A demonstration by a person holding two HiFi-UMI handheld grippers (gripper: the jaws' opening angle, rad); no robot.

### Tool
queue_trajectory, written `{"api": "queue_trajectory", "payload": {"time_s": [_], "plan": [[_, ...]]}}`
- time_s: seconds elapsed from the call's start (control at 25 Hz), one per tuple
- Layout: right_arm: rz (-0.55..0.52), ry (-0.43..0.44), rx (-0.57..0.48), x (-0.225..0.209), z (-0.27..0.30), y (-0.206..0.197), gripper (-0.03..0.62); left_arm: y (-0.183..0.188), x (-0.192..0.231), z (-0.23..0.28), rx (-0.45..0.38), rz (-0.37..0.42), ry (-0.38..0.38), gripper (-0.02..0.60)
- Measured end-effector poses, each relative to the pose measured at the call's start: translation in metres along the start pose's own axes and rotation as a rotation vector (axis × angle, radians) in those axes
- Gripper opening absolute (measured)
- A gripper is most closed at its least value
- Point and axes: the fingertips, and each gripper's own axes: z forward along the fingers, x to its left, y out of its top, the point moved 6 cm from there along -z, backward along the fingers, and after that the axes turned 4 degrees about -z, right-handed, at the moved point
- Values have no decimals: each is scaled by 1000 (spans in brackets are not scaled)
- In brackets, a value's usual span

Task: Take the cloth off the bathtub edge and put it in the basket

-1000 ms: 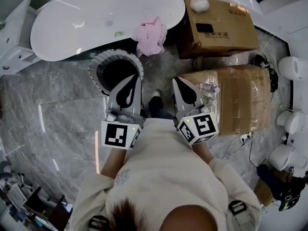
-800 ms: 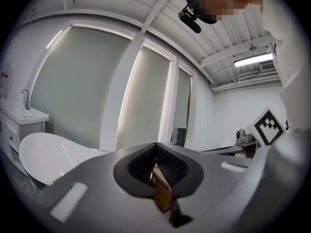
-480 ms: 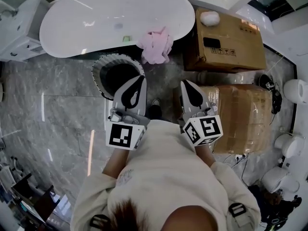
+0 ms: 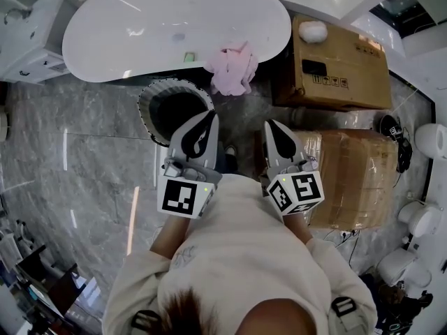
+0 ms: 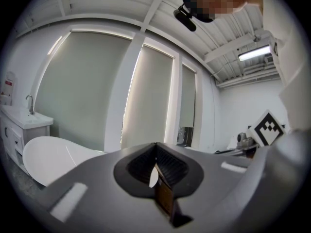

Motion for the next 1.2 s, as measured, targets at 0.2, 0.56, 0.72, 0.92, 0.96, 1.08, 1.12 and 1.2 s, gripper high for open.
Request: {"api": "queue_trajectory", "payload": {"time_s": [0.2,0.56,0.72,0.92,0.96,1.08,1.12,1.2], "plan": [[9,-16,10,-2,22,5,-2,4,20,17,10,-8,-14,8],[10,-37,-3,7,82,30,-2,12,80,46,37,42,-43,8],[13,-53,-5,11,101,34,-2,16,103,58,36,34,-55,8],[21,-79,2,12,121,33,-2,17,128,67,44,33,-74,8],[22,-84,0,13,124,33,-2,16,133,68,48,31,-77,8],[28,-98,0,15,135,32,-2,15,146,71,56,22,-80,8],[29,-99,3,17,137,31,0,15,149,71,58,19,-80,8],[30,-96,12,20,142,29,-2,13,154,71,66,10,-78,8]]}}
